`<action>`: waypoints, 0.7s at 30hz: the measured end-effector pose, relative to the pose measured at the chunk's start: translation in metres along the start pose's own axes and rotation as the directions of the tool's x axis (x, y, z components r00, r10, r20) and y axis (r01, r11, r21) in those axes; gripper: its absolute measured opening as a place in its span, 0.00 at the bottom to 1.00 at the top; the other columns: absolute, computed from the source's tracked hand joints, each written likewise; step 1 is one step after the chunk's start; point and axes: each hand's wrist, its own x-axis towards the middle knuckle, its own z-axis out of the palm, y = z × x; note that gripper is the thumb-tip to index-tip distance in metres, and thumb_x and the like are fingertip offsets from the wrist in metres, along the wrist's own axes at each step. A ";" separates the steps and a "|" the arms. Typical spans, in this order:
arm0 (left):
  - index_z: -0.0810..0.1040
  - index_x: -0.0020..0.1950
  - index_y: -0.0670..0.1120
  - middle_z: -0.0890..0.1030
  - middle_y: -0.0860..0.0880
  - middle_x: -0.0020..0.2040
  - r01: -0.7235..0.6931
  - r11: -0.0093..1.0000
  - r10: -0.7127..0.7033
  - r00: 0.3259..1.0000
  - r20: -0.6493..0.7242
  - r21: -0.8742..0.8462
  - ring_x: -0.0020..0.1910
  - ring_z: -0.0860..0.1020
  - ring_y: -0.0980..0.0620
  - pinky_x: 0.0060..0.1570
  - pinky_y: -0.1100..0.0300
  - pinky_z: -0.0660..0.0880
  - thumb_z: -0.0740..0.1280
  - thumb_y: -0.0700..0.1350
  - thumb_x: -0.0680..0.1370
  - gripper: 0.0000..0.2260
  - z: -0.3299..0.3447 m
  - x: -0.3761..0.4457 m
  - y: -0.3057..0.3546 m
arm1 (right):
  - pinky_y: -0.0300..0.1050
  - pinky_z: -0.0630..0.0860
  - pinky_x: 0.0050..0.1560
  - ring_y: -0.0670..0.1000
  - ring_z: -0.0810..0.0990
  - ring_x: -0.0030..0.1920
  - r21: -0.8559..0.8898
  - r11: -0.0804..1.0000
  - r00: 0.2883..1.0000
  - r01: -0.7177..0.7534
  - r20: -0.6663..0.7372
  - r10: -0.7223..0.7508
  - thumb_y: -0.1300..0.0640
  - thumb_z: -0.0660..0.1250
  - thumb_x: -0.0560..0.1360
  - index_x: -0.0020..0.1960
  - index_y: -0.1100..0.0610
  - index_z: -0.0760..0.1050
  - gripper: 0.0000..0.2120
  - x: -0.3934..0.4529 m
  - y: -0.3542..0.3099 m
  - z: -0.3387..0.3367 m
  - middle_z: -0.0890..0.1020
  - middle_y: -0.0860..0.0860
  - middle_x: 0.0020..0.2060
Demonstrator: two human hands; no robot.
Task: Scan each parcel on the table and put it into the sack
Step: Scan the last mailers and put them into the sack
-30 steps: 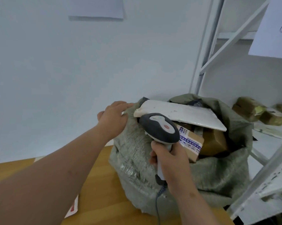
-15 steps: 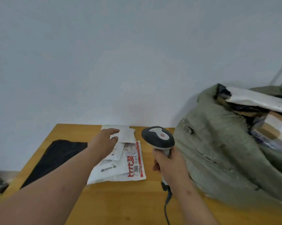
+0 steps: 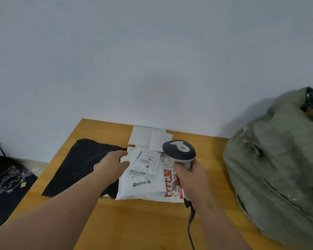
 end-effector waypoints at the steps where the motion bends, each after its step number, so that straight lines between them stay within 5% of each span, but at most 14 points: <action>1: 0.68 0.74 0.56 0.74 0.54 0.68 0.006 0.999 -0.006 1.000 0.010 0.036 0.61 0.76 0.51 0.67 0.46 0.67 0.65 0.52 0.80 0.22 0.002 0.006 0.003 | 0.46 0.79 0.36 0.51 0.81 0.34 -0.002 1.000 1.000 -0.011 0.008 0.011 0.54 0.68 0.77 0.48 0.55 0.76 0.04 0.010 0.003 0.002 0.84 0.58 0.38; 7: 0.65 0.75 0.58 0.64 0.55 0.76 0.006 0.981 -0.025 0.995 0.097 0.194 0.70 0.69 0.52 0.67 0.49 0.64 0.66 0.57 0.79 0.25 0.030 0.044 0.018 | 0.43 0.79 0.35 0.49 0.79 0.32 -0.036 0.997 0.995 -0.066 0.066 0.068 0.55 0.68 0.78 0.46 0.55 0.76 0.04 0.063 0.021 0.010 0.81 0.55 0.33; 11: 0.67 0.74 0.56 0.65 0.54 0.75 0.092 0.982 -0.108 0.990 0.086 0.167 0.69 0.70 0.50 0.67 0.46 0.66 0.65 0.63 0.77 0.28 0.057 0.065 0.020 | 0.48 0.78 0.38 0.52 0.78 0.35 -0.065 0.989 0.986 -0.134 0.090 0.140 0.55 0.68 0.77 0.48 0.55 0.76 0.04 0.089 0.037 0.012 0.82 0.61 0.40; 16: 0.72 0.65 0.52 0.75 0.51 0.59 0.274 0.957 -0.282 0.956 0.077 0.097 0.52 0.78 0.48 0.56 0.45 0.76 0.67 0.71 0.69 0.32 0.076 0.090 0.010 | 0.50 0.79 0.39 0.52 0.77 0.35 -0.073 0.980 0.977 -0.184 0.090 0.191 0.54 0.68 0.77 0.46 0.54 0.76 0.04 0.109 0.053 0.017 0.79 0.56 0.34; 21: 0.66 0.65 0.47 0.75 0.49 0.53 0.359 0.933 -0.358 0.932 0.046 -0.005 0.50 0.79 0.46 0.53 0.45 0.78 0.77 0.59 0.68 0.34 0.078 0.099 0.013 | 0.53 0.81 0.41 0.51 0.77 0.35 -0.100 0.971 0.971 -0.218 0.080 0.226 0.56 0.68 0.77 0.47 0.55 0.76 0.03 0.114 0.057 0.021 0.81 0.60 0.38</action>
